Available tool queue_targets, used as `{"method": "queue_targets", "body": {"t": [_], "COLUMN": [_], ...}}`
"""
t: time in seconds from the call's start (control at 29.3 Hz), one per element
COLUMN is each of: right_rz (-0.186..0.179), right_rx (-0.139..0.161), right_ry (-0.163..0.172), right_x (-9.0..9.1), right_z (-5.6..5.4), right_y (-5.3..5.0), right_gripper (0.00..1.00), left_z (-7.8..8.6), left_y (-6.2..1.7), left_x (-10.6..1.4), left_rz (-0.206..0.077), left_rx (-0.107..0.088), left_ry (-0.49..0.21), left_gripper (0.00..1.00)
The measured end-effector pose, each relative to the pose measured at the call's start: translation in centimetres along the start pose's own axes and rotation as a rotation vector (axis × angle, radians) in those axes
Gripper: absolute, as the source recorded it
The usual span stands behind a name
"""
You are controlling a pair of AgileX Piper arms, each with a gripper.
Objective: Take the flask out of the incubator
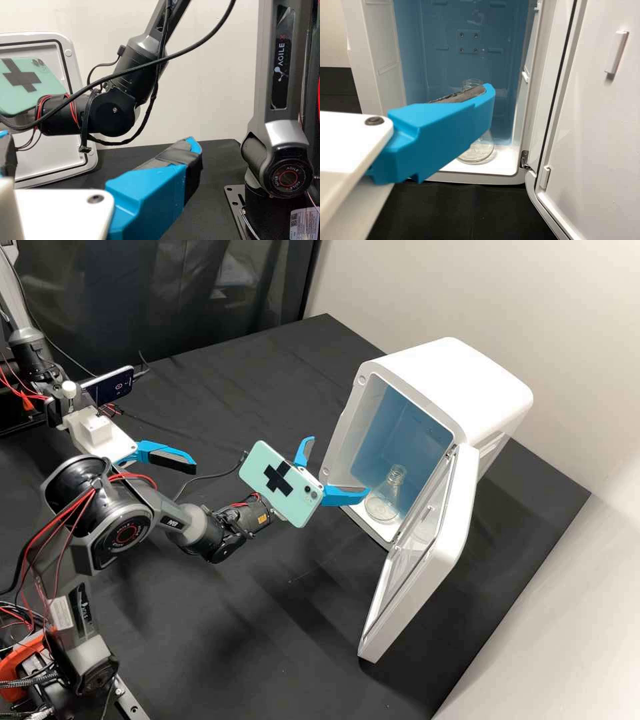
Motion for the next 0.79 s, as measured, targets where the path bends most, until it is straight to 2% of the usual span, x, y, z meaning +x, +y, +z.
{"method": "queue_targets", "body": {"t": [0.44,0.79], "right_rz": [0.0,0.0], "right_rx": [0.0,0.0], "right_ry": [0.0,0.0], "right_x": [0.0,0.0], "right_z": [0.0,0.0], "right_y": [0.0,0.0], "right_gripper": [1.0,1.0], "left_z": [0.0,-1.1], "left_y": [-0.18,-1.9], "left_x": [0.1,0.4], "left_rz": [-0.003,-0.061], "left_rx": [0.0,0.001], "left_ry": [0.0,0.031], "left_gripper": [1.0,1.0]}}
